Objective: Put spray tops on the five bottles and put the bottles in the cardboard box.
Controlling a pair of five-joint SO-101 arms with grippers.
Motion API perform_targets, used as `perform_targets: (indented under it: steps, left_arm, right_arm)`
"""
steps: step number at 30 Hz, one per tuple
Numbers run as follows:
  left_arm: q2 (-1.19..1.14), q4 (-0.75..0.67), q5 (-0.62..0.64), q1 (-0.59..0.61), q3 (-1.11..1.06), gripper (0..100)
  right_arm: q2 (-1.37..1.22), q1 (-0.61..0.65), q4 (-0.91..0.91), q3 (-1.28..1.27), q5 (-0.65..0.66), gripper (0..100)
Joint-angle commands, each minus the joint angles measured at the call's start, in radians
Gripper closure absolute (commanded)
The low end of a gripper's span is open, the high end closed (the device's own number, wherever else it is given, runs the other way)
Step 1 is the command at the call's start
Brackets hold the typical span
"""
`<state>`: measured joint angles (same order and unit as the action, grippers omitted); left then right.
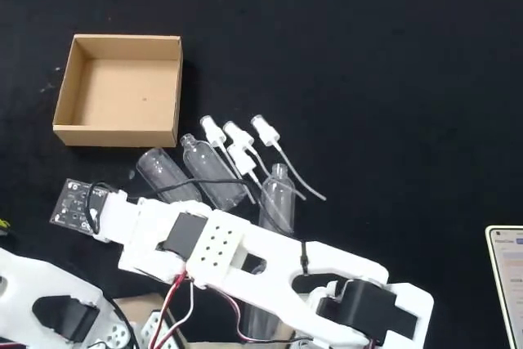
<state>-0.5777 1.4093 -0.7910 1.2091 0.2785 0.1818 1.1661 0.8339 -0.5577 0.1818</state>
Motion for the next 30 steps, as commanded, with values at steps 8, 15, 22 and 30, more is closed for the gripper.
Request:
perform_targets:
  steps: [8, 15, 22, 30]
  left_arm:
    - [0.118, 0.084, -0.006, -0.027, 0.090, 81]
    - [0.147, 0.087, -0.034, -0.044, 0.030, 88]
    - [0.206, 0.147, -0.008, 0.007, 0.159, 87]
    - [0.264, 0.176, 0.006, 0.073, 0.182, 87]
  right_arm:
    - [0.005, 0.009, -0.057, 0.002, -0.008, 87.4]
    - [0.005, 0.008, -0.117, -0.047, -0.006, 87.4]
    - [-0.036, 0.008, -0.129, -0.033, -0.008, 87.4]
    - [-0.378, 0.015, -0.017, 0.274, -0.003, 77.3]
